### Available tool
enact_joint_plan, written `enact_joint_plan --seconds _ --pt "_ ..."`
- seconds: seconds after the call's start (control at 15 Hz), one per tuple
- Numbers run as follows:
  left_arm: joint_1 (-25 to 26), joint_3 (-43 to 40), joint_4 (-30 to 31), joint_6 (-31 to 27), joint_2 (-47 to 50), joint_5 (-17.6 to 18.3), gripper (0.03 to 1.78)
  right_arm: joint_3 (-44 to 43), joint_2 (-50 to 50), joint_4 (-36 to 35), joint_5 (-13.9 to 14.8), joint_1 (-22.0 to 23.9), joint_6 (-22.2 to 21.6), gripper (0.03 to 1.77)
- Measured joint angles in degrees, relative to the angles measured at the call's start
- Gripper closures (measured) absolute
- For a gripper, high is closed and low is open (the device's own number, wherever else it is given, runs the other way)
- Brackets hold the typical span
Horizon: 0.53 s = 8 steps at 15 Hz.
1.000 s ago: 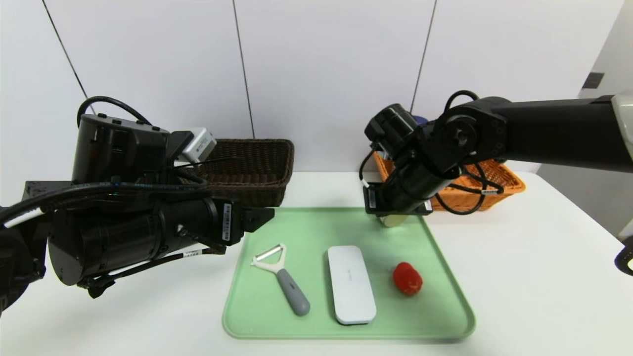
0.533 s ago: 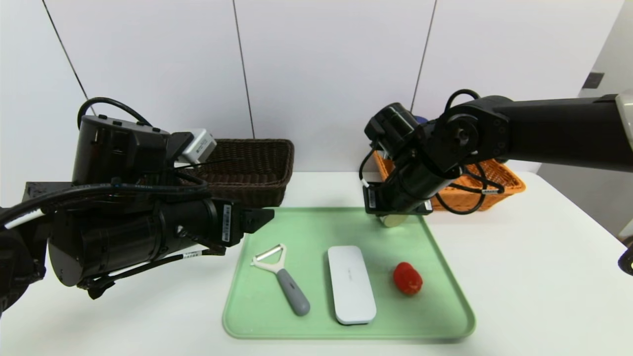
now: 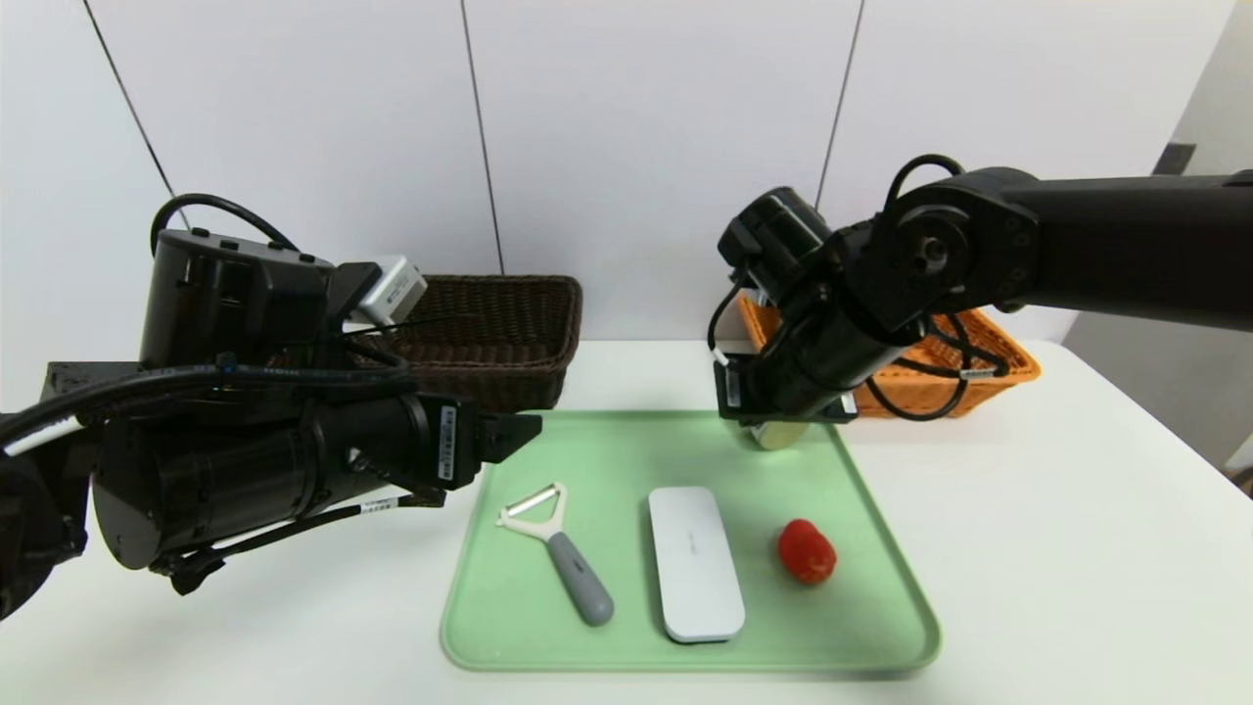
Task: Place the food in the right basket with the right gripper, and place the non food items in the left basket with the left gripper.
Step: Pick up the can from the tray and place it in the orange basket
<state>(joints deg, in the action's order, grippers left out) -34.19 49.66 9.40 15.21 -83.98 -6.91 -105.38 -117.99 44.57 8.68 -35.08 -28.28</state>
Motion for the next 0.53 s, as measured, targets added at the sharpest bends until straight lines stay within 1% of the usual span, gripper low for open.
enact_joint_plan --seconds 0.13,0.27,0.33,0.53 --pt "0.00 -0.05 0.00 0.07 0.11 -0.05 0.12 -0.05 0.73 0.09 -0.04 -0.38 -0.21 1.29" --pt "0.00 -0.30 -0.04 0.13 0.44 -0.05 0.12 -0.09 1.27 0.05 -0.02 -0.61 -0.82 1.02" --pt "0.00 -0.66 -0.11 0.09 0.63 -0.06 0.12 -0.16 1.49 0.02 -0.02 -0.68 -1.12 0.90" --pt "-0.28 -1.07 -0.12 0.11 0.99 -0.06 0.12 -0.09 1.78 0.09 0.24 -0.66 -2.11 0.64"
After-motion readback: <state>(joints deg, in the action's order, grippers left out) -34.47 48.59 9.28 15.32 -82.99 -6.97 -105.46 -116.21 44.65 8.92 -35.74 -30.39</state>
